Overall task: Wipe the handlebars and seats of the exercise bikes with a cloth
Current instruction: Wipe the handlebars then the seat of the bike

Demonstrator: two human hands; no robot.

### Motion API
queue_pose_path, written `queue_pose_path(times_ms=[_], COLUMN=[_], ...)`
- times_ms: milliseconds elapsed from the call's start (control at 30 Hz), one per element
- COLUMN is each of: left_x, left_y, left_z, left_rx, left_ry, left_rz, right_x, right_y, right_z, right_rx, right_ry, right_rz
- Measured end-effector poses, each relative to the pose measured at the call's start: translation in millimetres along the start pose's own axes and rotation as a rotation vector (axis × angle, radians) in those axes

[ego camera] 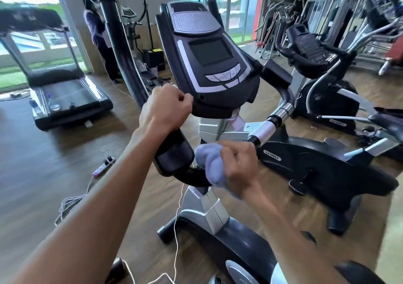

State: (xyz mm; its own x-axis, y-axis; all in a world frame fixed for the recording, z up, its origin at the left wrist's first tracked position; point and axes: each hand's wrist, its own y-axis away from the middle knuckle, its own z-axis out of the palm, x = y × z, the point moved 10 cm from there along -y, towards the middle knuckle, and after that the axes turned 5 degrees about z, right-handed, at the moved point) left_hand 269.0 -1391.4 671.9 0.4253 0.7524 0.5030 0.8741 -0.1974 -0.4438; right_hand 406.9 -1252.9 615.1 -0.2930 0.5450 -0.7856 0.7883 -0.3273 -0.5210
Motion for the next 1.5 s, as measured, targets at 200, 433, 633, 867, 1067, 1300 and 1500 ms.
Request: queue_pose_path(times_ms=[200, 433, 633, 867, 1067, 1300, 1500], left_x=[34.8, 30.3, 37.1, 30.0, 19.5, 26.7, 24.7], left_y=[8.7, -30.2, -23.1, -39.5, -60.8, -56.0, -59.4], left_z=[-28.2, 19.0, 50.2, 45.5, 40.2, 40.1, 39.3], left_rx=[0.388, 0.228, 0.234, 0.301, 0.36, 0.537, 0.553], left_ry=[0.161, 0.345, 0.377, 0.438, 0.308, 0.065, -0.01], left_rz=[0.073, -0.281, -0.268, -0.357, -0.419, -0.463, -0.454], right_x=[150.7, 64.7, 95.5, 80.3, 120.3, 159.0, 146.3], right_y=[-16.3, -17.5, -70.9, -56.4, -139.5, -166.1, -154.4], right_z=[-136.1, -31.6, -43.4, -42.0, -100.4, -14.7, -9.5], right_rx=[0.62, 0.0, -0.09, -0.13, 0.143, -0.523, -0.571], right_ry=[-0.607, 0.441, 0.412, 0.191, 0.431, 0.935, 0.949], right_rz=[0.607, -0.176, -0.031, -0.221, 0.104, 0.127, 0.054])
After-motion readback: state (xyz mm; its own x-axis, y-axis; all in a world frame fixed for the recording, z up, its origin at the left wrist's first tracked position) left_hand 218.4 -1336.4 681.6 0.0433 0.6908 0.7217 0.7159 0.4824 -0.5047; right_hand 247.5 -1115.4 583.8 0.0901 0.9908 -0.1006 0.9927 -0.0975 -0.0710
